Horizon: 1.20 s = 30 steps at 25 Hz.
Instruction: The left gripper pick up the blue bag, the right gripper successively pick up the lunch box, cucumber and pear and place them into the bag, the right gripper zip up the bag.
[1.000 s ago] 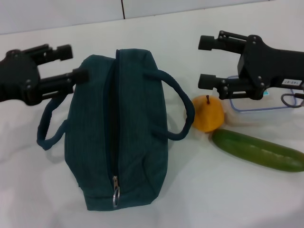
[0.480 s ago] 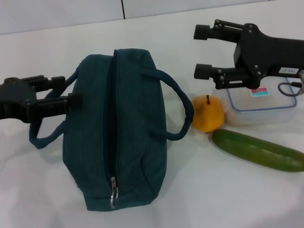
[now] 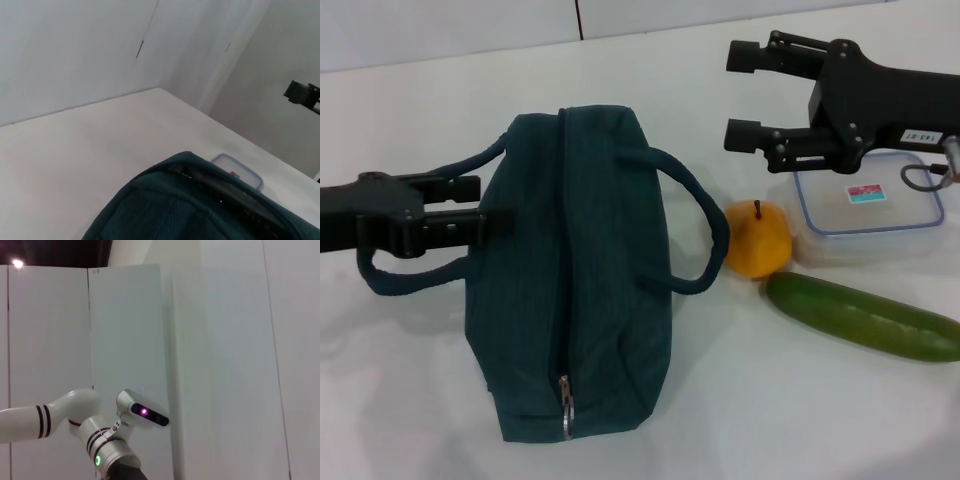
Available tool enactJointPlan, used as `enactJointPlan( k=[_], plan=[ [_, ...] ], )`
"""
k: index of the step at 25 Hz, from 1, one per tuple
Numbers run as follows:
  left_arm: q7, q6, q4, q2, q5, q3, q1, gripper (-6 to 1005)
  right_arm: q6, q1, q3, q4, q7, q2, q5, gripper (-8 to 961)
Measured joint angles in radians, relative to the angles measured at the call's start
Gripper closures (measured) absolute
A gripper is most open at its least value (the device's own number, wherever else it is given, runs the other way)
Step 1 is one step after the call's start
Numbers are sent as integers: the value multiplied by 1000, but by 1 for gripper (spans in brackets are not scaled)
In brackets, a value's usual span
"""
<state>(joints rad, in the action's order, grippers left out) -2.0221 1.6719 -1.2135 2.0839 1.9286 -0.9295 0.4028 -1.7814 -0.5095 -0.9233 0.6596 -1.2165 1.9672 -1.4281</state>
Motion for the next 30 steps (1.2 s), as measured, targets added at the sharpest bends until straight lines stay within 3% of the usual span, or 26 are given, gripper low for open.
enactJointPlan(
  k=[25,30],
  plan=[
    [15,-58,36,-1,86,-35,55,319,79,-11,-1,-11,6,8,-1,111],
    [39,-57,33,-2,80,-34,56,512,90,-9,0,-12,6,14,0,111]
  ],
)
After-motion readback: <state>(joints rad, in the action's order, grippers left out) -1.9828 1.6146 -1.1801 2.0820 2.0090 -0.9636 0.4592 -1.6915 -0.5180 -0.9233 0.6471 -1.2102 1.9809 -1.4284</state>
